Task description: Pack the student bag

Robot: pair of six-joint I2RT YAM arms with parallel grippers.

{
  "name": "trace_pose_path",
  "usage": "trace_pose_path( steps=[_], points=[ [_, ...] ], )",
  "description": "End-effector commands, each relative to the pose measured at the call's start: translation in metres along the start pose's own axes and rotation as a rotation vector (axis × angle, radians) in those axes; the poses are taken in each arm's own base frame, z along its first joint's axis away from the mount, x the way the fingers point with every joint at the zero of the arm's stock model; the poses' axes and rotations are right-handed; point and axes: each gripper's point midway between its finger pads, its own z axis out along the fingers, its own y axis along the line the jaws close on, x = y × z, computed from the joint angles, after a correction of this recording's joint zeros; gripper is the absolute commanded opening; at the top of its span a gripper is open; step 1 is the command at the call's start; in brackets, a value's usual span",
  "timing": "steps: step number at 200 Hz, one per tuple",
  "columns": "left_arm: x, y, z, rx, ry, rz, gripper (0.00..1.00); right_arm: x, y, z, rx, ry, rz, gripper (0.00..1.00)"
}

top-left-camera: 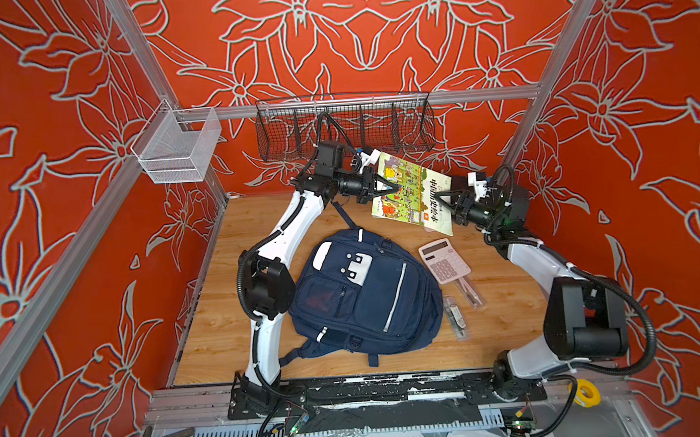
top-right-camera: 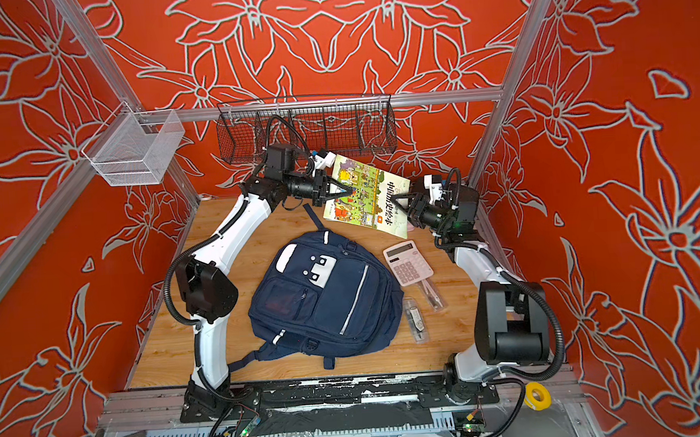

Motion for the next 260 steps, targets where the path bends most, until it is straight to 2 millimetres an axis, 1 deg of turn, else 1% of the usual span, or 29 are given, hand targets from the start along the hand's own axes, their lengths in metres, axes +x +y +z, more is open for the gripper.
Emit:
trace_pose_path(
  steps=[1, 7, 14, 16, 20, 22, 26, 29, 36, 38, 39, 42, 55, 69, 74, 75, 78, 82, 88, 103, 127, 147, 165, 172, 185, 202, 211, 232, 260],
  points=[
    [0.012, 0.010, 0.011, 0.019, 0.060, -0.027, 0.00, -0.007, 0.043, -0.004, -0.186, 0.003, -0.040, 0.30],
    [0.013, 0.014, 0.012, 0.009, 0.063, -0.037, 0.00, -0.010, 0.045, -0.005, -0.209, -0.010, -0.024, 0.22],
    [0.014, 0.019, 0.012, -0.014, 0.064, -0.044, 0.01, -0.013, 0.049, -0.007, -0.238, -0.023, -0.014, 0.09],
    [0.014, 0.020, 0.012, -0.022, 0.064, -0.048, 0.07, -0.014, 0.049, -0.008, -0.245, -0.027, -0.013, 0.05],
    [0.015, 0.023, 0.012, -0.040, 0.064, -0.051, 0.30, -0.016, 0.050, -0.010, -0.258, -0.036, 0.000, 0.00],
    [0.015, 0.024, 0.011, -0.049, 0.062, -0.048, 0.45, -0.017, 0.051, -0.011, -0.264, -0.041, 0.001, 0.00],
    [0.016, 0.028, 0.010, -0.082, 0.056, -0.051, 0.64, -0.020, 0.051, -0.014, -0.273, -0.052, 0.022, 0.00],
    [0.016, 0.031, 0.008, -0.114, 0.050, -0.050, 0.73, -0.022, 0.051, -0.016, -0.280, -0.060, 0.035, 0.00],
    [0.017, 0.038, 0.003, -0.189, 0.033, -0.050, 0.87, -0.028, 0.050, -0.022, -0.291, -0.087, 0.057, 0.00],
    [0.018, 0.040, 0.002, -0.208, 0.030, -0.048, 0.98, -0.029, 0.049, -0.024, -0.292, -0.094, 0.067, 0.00],
    [0.018, 0.041, 0.001, -0.222, 0.027, -0.048, 1.00, -0.030, 0.048, -0.025, -0.291, -0.097, 0.072, 0.00],
    [0.018, 0.044, -0.002, -0.257, 0.017, -0.044, 0.98, -0.032, 0.047, -0.029, -0.289, -0.108, 0.081, 0.00],
    [0.022, 0.068, -0.023, -0.477, -0.035, -0.048, 0.97, -0.039, 0.035, -0.047, -0.233, -0.153, 0.106, 0.00],
    [0.033, 0.086, -0.046, -0.681, -0.079, -0.043, 0.97, -0.039, 0.014, -0.068, -0.091, -0.197, 0.120, 0.00],
    [0.040, 0.089, -0.049, -0.719, -0.083, -0.034, 0.97, -0.036, 0.007, -0.074, -0.025, -0.195, 0.113, 0.00],
    [0.041, 0.090, -0.050, -0.729, -0.083, -0.032, 0.97, -0.037, 0.009, -0.075, -0.019, -0.199, 0.093, 0.00],
    [0.046, 0.091, -0.051, -0.751, -0.082, -0.021, 0.97, -0.035, 0.002, -0.078, 0.029, -0.192, 0.103, 0.00],
    [0.052, 0.093, -0.053, -0.789, -0.083, -0.009, 0.97, -0.033, 0.004, -0.083, 0.074, -0.188, 0.071, 0.00],
    [0.061, 0.096, -0.054, -0.840, -0.078, 0.013, 0.97, -0.028, 0.001, -0.090, 0.153, -0.178, 0.056, 0.00],
    [0.090, 0.098, -0.038, -0.884, -0.013, 0.046, 1.00, -0.028, 0.003, -0.104, 0.234, -0.174, 0.021, 0.00],
    [0.141, 0.104, -0.002, -0.950, 0.141, 0.104, 0.92, -0.034, -0.003, -0.122, 0.254, -0.238, 0.068, 0.00],
    [0.180, 0.109, 0.026, -0.992, 0.273, 0.148, 0.89, -0.030, 0.001, -0.134, 0.285, -0.270, 0.053, 0.00],
    [0.207, 0.113, 0.044, -1.014, 0.353, 0.159, 0.86, -0.023, 0.007, -0.141, 0.315, -0.270, 0.029, 0.00],
    [0.216, 0.117, 0.048, -1.031, 0.376, 0.152, 0.84, -0.019, 0.010, -0.143, 0.328, -0.267, 0.023, 0.00],
    [0.234, 0.123, 0.057, -1.056, 0.436, 0.166, 0.84, -0.016, 0.013, -0.147, 0.346, -0.275, 0.013, 0.00],
    [0.252, 0.133, 0.065, -1.090, 0.501, 0.176, 0.84, -0.015, 0.016, -0.152, 0.355, -0.300, 0.010, 0.00],
    [0.257, 0.143, 0.065, -1.128, 0.521, 0.165, 0.84, -0.015, 0.018, -0.154, 0.360, -0.307, 0.011, 0.00],
    [0.261, 0.166, 0.058, -1.243, 0.561, 0.138, 0.83, -0.013, 0.023, -0.154, 0.355, -0.302, 0.005, 0.00],
    [0.269, 0.183, 0.066, -1.239, 0.596, 0.122, 0.79, -0.009, 0.027, -0.156, 0.367, -0.300, -0.003, 0.00]
  ],
)
